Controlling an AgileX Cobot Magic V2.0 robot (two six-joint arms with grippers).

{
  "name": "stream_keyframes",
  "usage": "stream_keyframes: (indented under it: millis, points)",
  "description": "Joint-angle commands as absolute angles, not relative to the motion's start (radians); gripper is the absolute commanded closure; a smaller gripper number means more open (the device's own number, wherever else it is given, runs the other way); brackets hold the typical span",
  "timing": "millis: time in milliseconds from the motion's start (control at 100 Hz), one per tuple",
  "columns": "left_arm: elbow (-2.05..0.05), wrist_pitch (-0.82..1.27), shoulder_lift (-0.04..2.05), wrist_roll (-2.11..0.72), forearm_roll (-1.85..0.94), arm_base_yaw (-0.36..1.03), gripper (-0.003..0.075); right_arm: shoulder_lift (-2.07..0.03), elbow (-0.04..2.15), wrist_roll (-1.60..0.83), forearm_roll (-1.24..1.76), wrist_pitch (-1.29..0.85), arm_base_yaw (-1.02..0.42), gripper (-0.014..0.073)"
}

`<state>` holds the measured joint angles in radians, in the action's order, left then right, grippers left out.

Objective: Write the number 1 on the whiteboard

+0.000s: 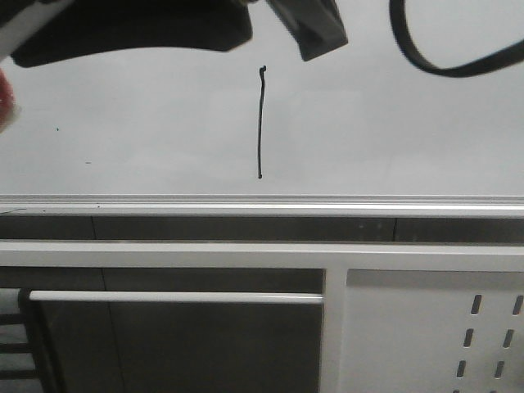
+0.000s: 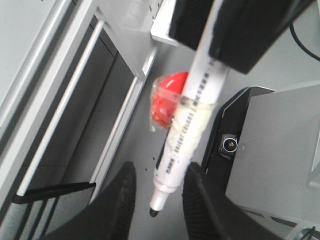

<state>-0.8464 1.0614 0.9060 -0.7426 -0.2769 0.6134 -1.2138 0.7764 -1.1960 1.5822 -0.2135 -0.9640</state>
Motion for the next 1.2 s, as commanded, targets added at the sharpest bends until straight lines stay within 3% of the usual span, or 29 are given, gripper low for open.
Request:
stream_keyframes:
  millis: [0, 500, 780, 1010, 1190]
  points:
    - [-0.882, 1.012, 0.926, -0.726, -0.284, 0.616, 0.0519, -1.196, 0.801, -1.205, 1.588, -0.248, -0.963, 0.0672]
    - [-0.882, 0.965, 0.935, -0.726, -0.265, 0.616, 0.0525, -1.196, 0.801, -1.205, 1.586, -0.269, -0.963, 0.0672]
    - [-0.882, 0.939, 0.935, -0.726, -0.292, 0.616, 0.0587, -1.196, 0.801, -1.205, 1.584, -0.269, -0.963, 0.0672]
    - [-0.893, 0.944, 0.935, -0.726, -0.318, 0.616, 0.0584, -1.196, 0.801, -1.205, 1.584, -0.267, -0.963, 0.0672]
    - [-0.934, 0.948, 0.935, -0.726, -0.322, 0.616, 0.0533, -1.196, 0.801, -1.205, 1.584, -0.267, -0.963, 0.0672]
